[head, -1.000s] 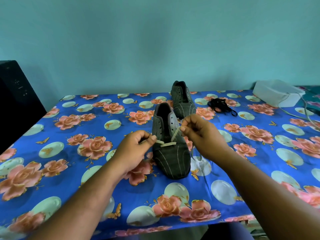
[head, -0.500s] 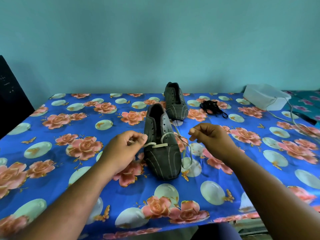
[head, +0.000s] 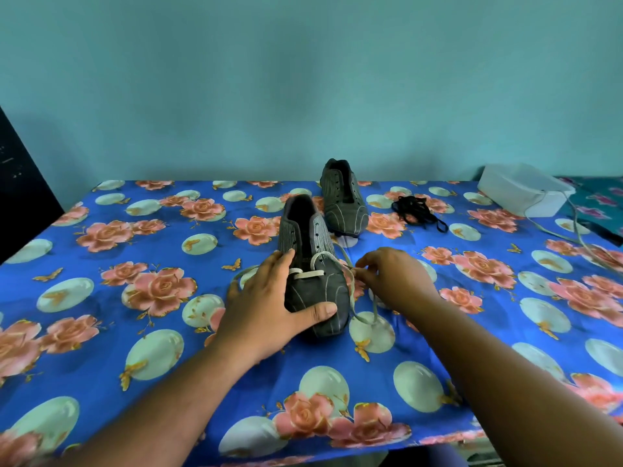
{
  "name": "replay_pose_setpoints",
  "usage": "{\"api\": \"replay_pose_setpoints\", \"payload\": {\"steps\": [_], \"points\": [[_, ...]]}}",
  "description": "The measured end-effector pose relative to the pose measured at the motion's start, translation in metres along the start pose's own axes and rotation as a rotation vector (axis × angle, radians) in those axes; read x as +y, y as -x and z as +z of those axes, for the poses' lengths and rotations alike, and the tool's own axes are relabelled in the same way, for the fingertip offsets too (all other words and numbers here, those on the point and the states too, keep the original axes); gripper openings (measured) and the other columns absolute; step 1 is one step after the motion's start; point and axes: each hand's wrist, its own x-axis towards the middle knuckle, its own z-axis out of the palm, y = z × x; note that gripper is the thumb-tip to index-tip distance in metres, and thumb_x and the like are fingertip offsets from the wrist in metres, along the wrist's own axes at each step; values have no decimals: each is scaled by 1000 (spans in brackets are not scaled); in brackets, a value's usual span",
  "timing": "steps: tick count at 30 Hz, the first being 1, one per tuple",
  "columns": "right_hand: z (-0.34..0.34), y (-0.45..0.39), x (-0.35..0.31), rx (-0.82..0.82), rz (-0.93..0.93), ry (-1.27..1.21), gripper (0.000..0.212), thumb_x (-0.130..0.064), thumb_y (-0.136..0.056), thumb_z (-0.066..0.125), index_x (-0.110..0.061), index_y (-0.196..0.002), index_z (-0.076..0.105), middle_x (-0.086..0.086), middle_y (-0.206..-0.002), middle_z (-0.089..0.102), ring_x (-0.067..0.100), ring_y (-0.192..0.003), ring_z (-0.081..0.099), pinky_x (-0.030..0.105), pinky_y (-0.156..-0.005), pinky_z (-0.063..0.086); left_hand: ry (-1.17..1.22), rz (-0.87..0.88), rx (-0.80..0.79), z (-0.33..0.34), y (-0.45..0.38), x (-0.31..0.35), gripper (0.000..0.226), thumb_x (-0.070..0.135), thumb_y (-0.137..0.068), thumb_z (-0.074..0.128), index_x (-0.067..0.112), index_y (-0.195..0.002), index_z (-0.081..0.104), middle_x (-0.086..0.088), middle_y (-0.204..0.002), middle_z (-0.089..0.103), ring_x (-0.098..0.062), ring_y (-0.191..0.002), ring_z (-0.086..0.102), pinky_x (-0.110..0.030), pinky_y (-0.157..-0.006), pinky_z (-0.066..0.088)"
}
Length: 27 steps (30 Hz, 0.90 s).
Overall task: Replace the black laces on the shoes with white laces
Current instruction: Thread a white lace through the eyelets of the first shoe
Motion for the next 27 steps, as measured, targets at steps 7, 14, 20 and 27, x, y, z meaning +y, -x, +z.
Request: {"api": "replay_pose_setpoints", "payload": {"steps": [7, 14, 20, 27], "points": [[-3, -25, -13, 118, 22, -152, 10, -35, -88, 66, -27, -83, 65, -8, -80, 69, 14, -69, 63, 31, -62, 51, -52, -79, -104, -11, -30, -4, 130, 104, -52, 31, 38, -159, 0, 11, -170, 5, -19, -155, 14, -63, -121, 5], [-48, -38, -52, 161, -29, -1208, 17, -4, -99, 57, -8, -107, 71, 5, -73, 71, 15, -57, 60, 23, -55, 51, 317, 42, -45, -42, -69, -18, 83, 81, -76, 58, 35, -143, 44, 12, -145, 46, -9, -134, 45, -32, -107, 39], [-39, -48, -50, -82, -199, -1379, 39, 5, -102, 39, -16, -123, 65, 5, -121, 74, 26, -98, 74, 36, -84, 59, 533, 101, 203, -32, -86, -37, 19, 32, -92, 72, 30, -109, 65, 7, -100, 67, -13, -91, 64, -27, -82, 52], [1, -56, -44, 340, -500, -633, 12, -25, -92, 72, -28, -103, 77, -2, -95, 68, 19, -90, 65, 32, -80, 50, 474, 148, 192, -21, -86, -38, 22, 27, -90, 75, 29, -110, 66, 10, -96, 66, -1, -81, 59, -9, -73, 43]]}}
